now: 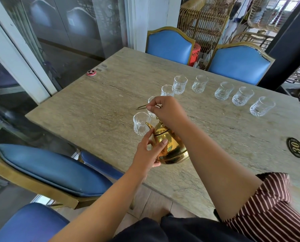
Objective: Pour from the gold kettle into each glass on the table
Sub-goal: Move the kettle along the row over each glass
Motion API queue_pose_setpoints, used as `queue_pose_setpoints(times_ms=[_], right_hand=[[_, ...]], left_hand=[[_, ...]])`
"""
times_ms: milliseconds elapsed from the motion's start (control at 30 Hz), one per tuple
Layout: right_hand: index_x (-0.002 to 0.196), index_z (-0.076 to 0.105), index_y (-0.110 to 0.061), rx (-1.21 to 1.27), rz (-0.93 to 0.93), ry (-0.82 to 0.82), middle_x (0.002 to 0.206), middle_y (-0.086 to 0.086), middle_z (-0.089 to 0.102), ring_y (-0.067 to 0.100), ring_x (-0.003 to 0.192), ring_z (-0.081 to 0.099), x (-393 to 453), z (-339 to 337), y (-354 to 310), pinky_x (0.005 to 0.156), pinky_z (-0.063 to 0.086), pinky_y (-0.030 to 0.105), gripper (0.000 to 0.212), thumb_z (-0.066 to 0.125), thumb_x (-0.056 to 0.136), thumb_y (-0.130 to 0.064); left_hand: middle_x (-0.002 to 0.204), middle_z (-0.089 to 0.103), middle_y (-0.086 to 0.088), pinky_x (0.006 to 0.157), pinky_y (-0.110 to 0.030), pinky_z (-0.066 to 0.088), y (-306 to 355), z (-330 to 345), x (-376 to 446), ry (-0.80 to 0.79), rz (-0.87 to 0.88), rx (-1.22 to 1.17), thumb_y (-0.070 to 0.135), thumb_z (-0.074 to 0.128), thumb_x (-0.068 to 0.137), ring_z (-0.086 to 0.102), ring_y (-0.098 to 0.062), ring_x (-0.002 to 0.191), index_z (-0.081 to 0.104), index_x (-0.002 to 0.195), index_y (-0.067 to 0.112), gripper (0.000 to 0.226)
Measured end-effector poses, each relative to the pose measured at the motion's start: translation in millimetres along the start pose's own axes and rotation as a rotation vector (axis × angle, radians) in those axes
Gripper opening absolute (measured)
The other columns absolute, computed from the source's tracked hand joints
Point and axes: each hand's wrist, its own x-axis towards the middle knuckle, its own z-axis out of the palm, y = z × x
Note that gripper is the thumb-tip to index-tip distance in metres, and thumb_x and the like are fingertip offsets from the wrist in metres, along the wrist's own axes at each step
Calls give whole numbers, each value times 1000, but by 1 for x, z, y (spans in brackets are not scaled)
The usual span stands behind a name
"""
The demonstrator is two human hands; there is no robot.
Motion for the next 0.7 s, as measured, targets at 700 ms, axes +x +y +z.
queue_pose_setpoints(times_ms=[700], right_hand=[[92,73,-23,-45,10,-16,91,-1,74,18,61,60,-1,0,-14,45,33,21,13,62,92,-31]], left_hand=[[128,49,7,94,-55,55,6,-7,2,-14,-25,-41,38,72,86,58,-36,124,42,126,53,52]])
